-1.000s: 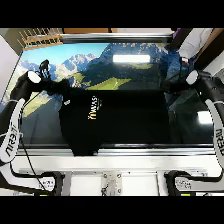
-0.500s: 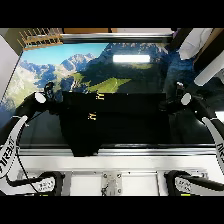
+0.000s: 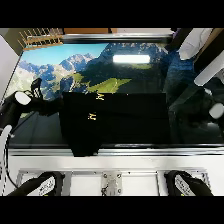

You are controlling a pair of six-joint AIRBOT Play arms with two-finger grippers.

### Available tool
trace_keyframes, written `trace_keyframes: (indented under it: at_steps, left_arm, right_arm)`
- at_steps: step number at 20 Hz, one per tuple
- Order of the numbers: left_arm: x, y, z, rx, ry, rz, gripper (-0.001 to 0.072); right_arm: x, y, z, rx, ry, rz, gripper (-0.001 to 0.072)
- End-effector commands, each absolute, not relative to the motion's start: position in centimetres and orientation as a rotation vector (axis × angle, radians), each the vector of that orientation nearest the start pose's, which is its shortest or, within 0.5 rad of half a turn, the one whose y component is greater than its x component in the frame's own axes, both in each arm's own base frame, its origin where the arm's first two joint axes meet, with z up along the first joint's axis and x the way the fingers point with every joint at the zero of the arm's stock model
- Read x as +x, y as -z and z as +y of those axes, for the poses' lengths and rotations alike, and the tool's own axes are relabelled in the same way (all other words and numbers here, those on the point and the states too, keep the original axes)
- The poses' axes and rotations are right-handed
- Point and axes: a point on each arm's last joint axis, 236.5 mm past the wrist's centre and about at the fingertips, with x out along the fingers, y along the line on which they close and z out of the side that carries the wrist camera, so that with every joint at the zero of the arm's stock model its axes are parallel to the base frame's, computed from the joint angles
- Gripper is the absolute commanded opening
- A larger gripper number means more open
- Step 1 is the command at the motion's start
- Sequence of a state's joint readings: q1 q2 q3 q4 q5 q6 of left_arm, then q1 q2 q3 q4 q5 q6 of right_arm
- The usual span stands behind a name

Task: Fold the clothes and pants, and hang the long-sleeved shirts on hangers.

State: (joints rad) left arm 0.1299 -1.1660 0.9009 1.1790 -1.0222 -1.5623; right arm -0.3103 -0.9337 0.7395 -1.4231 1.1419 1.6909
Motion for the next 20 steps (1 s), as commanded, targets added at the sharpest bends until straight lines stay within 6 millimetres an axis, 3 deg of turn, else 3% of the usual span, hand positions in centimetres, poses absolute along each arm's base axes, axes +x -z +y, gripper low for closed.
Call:
trace_keyframes:
  at_steps: [1, 3, 5, 7, 12, 16, 17, 18, 20]
  left_arm:
    - [30.7, 3.4, -4.6, -0.460, 0.067, 1.288, 0.0479]
    - [29.6, 4.4, -5.2, -0.449, 0.073, 1.286, 0.0479]
    - [28.9, 5.0, -5.7, -0.446, 0.075, 1.287, 0.0479]
    - [28.6, 5.3, -6.0, -0.439, 0.082, 1.294, 0.0478]
    - [29.2, 5.2, -5.9, -0.439, 0.077, 1.266, 0.0479]
    - [29.3, 5.2, -5.8, -0.437, 0.076, 1.265, 0.0479]
    - [29.3, 5.2, -5.8, -0.436, 0.076, 1.266, 0.0478]
    - [29.3, 5.2, -5.8, -0.434, 0.075, 1.265, 0.0479]
    - [29.0, 5.3, -5.2, -0.438, 0.062, 1.275, 0.0478]
  right_arm:
    - [19.5, 6.6, -3.2, 0.730, 0.375, 1.431, 0.0595]
    - [18.3, 8.9, -1.2, 0.843, 0.377, 1.453, 0.0594]
    - [19.0, 10.3, 0.1, 0.940, 0.369, 1.398, 0.0592]
    - [19.9, 11.1, 0.2, 0.984, 0.384, 1.335, 0.0588]
    - [21.5, 11.7, -0.1, 0.937, 0.376, 1.271, 0.0587]
    - [22.9, 12.0, 1.2, 0.906, 0.332, 1.249, 0.0585]
    - [23.1, 12.1, 1.3, 0.896, 0.326, 1.247, 0.0553]
    - [23.3, 12.2, 1.5, 0.887, 0.320, 1.244, 0.0350]
    - [23.3, 12.1, 1.6, 0.883, 0.316, 1.245, 0.0043]
